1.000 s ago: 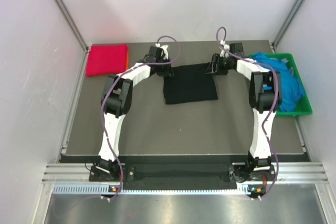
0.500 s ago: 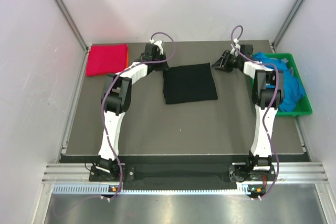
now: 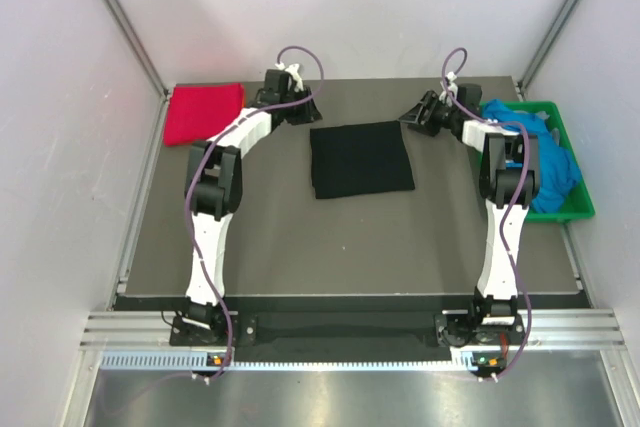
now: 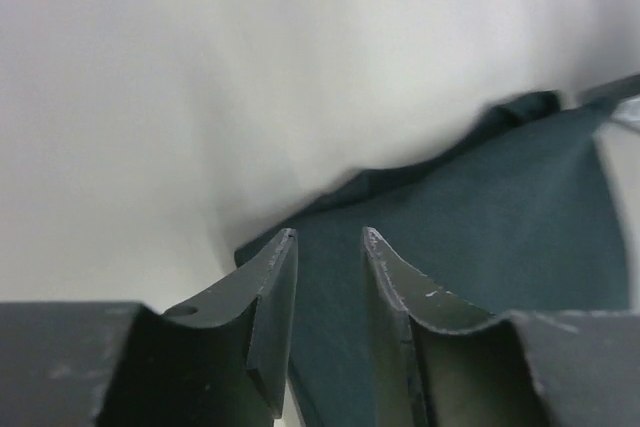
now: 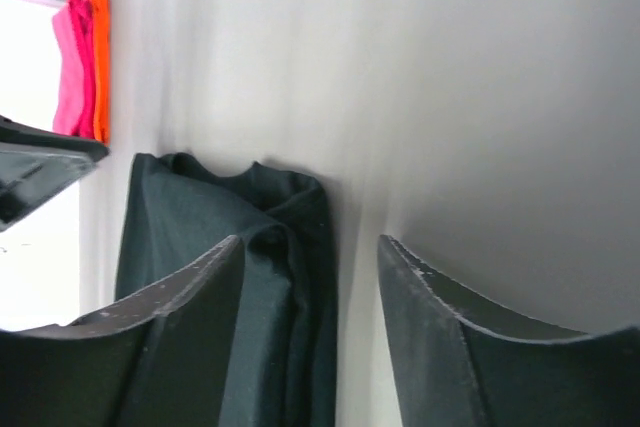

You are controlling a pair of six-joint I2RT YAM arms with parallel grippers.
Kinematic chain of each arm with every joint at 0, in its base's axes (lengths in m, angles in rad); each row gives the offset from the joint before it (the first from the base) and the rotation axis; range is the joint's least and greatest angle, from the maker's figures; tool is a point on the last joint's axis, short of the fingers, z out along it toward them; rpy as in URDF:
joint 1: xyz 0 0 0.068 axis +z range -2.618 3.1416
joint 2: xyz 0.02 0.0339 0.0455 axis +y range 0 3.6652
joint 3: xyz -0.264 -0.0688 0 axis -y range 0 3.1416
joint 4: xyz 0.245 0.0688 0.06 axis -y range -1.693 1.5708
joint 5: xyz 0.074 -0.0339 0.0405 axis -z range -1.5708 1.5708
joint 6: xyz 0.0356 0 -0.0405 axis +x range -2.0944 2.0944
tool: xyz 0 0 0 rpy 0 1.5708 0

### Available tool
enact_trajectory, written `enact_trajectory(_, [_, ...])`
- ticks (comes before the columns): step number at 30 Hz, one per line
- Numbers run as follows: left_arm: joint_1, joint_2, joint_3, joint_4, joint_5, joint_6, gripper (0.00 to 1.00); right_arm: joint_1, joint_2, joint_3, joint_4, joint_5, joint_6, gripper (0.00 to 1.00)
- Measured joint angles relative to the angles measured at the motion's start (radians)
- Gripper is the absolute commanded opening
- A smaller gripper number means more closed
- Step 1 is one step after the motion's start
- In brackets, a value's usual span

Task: Fold and stack the t-shirts
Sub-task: Neatly place the folded tshirt to the corner

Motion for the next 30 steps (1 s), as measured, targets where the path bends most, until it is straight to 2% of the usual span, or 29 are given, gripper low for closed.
enact_trajectory(3, [0.033,-0.047,-0.011,-0.014,0.058,-0.032,0.37,0.001,0.0,-0.016,0.042,-0.013,0.016,0.6])
enact_trajectory(6, [0.085,-0.134,-0.084,-0.008,0.146,-0.074,0.37,0.007,-0.001,-0.037,0.062,-0.02,0.02,0.6])
enact_trajectory(9, [0.124,-0.212,-0.175,-0.011,0.205,-0.085,0.39,0.017,-0.001,-0.038,0.062,-0.024,0.022,0.56])
enact_trajectory(12, [0.142,-0.277,-0.299,-0.008,0.254,-0.091,0.39,0.035,0.0,-0.038,0.057,-0.025,0.024,0.45])
enact_trajectory(13, [0.139,-0.291,-0.341,0.0,0.269,-0.092,0.4,0.042,0.0,-0.038,0.057,-0.025,0.025,0.37])
enact_trajectory(16, [0.123,-0.306,-0.446,-0.002,0.302,-0.099,0.41,0.05,0.0,-0.04,0.06,-0.018,0.042,0.24])
enact_trajectory(18, [0.11,-0.306,-0.503,-0.003,0.318,-0.103,0.41,0.053,0.0,-0.052,0.078,-0.006,0.063,0.22])
enact_trajectory(24, [0.08,-0.308,-0.59,0.017,0.344,-0.131,0.41,0.052,0.012,-0.105,0.158,0.016,0.163,0.25])
enact_trajectory(30, [0.057,-0.309,-0.62,0.055,0.344,-0.146,0.43,0.051,0.032,-0.109,0.235,-0.011,0.247,0.4])
